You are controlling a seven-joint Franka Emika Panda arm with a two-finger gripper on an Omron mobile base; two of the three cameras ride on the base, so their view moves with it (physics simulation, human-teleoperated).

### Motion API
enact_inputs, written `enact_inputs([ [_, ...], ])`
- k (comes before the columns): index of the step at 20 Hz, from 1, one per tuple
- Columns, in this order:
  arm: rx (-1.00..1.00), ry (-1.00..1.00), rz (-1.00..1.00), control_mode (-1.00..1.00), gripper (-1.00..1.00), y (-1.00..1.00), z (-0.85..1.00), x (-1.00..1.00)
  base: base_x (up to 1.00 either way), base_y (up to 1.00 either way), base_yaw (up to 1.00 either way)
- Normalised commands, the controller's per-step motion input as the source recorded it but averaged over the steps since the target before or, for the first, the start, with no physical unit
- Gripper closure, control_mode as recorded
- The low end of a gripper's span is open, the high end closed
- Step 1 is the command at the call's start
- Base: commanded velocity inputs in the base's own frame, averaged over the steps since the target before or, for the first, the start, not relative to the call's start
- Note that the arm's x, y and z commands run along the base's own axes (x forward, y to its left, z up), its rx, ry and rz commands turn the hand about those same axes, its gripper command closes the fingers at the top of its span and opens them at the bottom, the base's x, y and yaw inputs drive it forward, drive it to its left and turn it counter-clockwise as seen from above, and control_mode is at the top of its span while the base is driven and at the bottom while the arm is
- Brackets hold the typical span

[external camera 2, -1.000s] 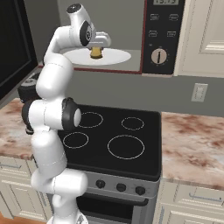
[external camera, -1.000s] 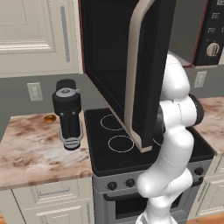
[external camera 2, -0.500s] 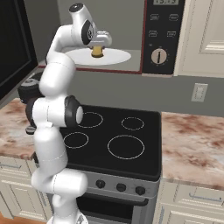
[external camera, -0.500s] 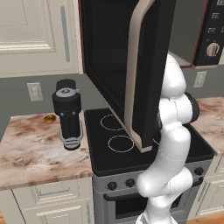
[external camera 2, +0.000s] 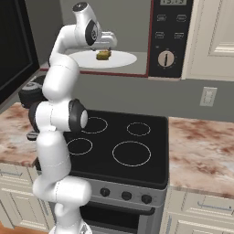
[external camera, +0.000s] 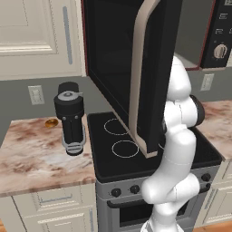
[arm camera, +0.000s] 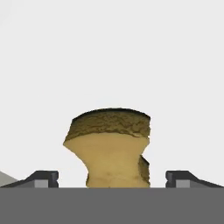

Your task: Place the sponge inside the microwave to prepare for sanitizing.

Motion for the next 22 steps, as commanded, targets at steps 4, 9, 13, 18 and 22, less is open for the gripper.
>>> enact_inputs([
  [4, 0.00, 0.00, 0.00, -1.00, -1.00, 0.00, 0.00, -0.01, 0.00, 0.00, 0.00],
  [9, 0.04, -0.19, 0.00, -1.00, -1.00, 0.00, 0.00, -0.15, 0.00, 0.00, 0.00],
  [13, 0.06, -0.33, 0.03, -1.00, -1.00, 0.00, -0.01, -0.44, 0.00, 0.00, 0.00],
  [18, 0.03, -0.29, 0.02, -1.00, -1.00, 0.00, -0.07, -0.37, 0.00, 0.00, 0.00],
  [22, 0.00, -0.18, 0.01, -1.00, -1.00, 0.00, -0.19, -0.23, 0.00, 0.00, 0.00],
])
